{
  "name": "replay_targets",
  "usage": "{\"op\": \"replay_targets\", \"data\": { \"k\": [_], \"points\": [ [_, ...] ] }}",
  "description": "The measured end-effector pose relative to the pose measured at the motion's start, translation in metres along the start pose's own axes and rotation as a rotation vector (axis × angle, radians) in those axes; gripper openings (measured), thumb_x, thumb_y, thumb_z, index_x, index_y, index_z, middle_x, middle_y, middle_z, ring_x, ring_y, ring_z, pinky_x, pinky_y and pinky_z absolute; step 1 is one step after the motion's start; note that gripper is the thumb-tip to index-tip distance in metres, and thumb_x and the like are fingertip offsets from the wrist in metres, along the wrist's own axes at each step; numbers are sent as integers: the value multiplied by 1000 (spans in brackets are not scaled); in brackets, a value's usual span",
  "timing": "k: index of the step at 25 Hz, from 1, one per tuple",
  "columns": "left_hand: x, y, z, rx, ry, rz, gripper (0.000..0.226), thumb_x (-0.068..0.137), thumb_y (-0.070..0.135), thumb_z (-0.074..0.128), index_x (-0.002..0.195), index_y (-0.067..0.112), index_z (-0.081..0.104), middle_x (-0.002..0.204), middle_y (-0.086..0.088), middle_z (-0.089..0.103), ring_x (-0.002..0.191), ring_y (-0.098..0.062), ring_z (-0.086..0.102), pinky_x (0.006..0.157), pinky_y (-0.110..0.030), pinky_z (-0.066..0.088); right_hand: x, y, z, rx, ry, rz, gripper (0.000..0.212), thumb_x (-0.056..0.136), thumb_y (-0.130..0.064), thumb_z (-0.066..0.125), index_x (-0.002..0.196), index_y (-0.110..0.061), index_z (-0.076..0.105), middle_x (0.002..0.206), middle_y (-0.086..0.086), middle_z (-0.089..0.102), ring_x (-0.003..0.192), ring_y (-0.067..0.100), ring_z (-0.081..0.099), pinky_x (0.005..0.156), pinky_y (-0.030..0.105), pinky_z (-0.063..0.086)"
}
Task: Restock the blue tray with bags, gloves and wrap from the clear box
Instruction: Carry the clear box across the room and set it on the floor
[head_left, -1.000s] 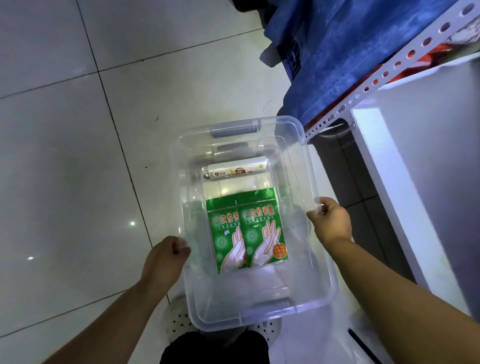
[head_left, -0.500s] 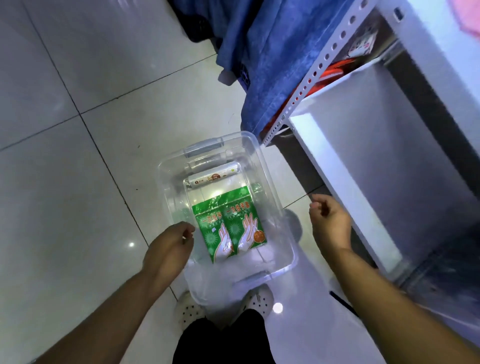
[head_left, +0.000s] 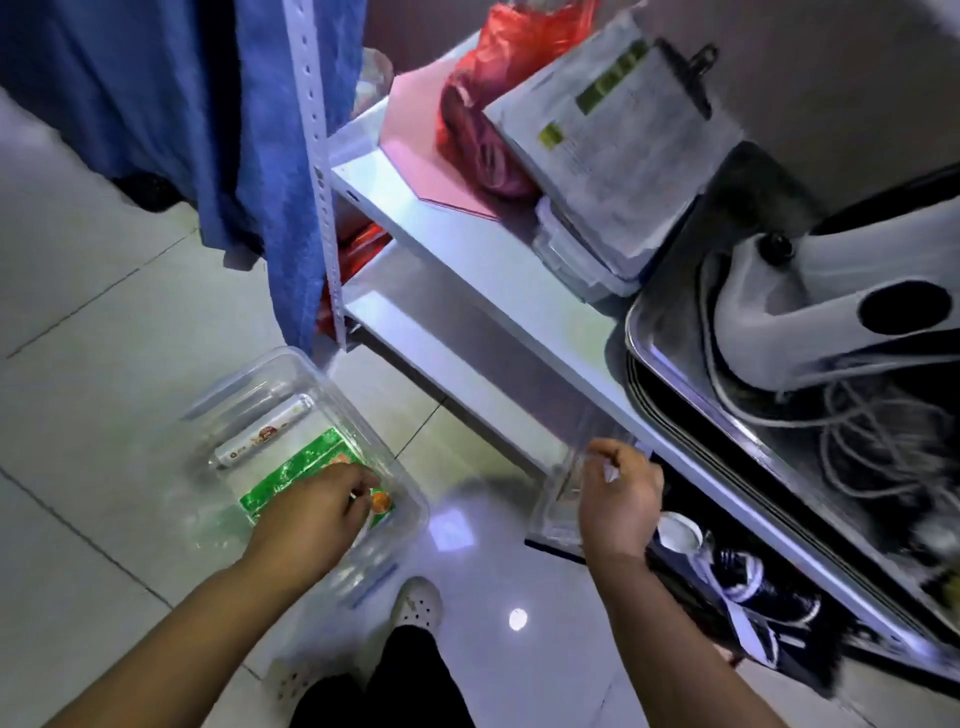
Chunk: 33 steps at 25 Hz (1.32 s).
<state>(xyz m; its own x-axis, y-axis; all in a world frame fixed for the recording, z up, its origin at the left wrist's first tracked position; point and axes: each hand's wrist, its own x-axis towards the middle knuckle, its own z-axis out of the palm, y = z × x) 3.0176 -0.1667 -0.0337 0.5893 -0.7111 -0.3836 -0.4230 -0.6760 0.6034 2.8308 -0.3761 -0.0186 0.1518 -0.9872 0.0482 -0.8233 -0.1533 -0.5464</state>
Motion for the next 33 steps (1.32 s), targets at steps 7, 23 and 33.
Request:
{"op": "replay_targets", "data": {
  "k": [7,23,33],
  "points": [
    [1,13,15,-19,-59,38,21,87,20,57,105,27,65,105,7,70,90,-16,65,70,-23,43,29,32,9,44,-49,517,46,93,-33,49,114,7,50,117,29,55,106,43,54,75,39,41],
    [-35,-173,-97,-8,-104,-52,20,90,20,54,105,24,66,109,4,69,94,-16,64,74,-23,45,-195,-68,96,-8,-209,118,21,84,-21,65,88,-3,58,88,14,54,87,34,54,74,35,40],
    [5,-272,-39,72,-9,-170,51,91,24,52,138,24,34,136,-5,42,108,-24,55,82,-34,48,-282,-54,229,-301,-506,-506,30,70,-31,77,84,-11,60,80,9,61,72,31,59,63,36,50]
  ]
}}
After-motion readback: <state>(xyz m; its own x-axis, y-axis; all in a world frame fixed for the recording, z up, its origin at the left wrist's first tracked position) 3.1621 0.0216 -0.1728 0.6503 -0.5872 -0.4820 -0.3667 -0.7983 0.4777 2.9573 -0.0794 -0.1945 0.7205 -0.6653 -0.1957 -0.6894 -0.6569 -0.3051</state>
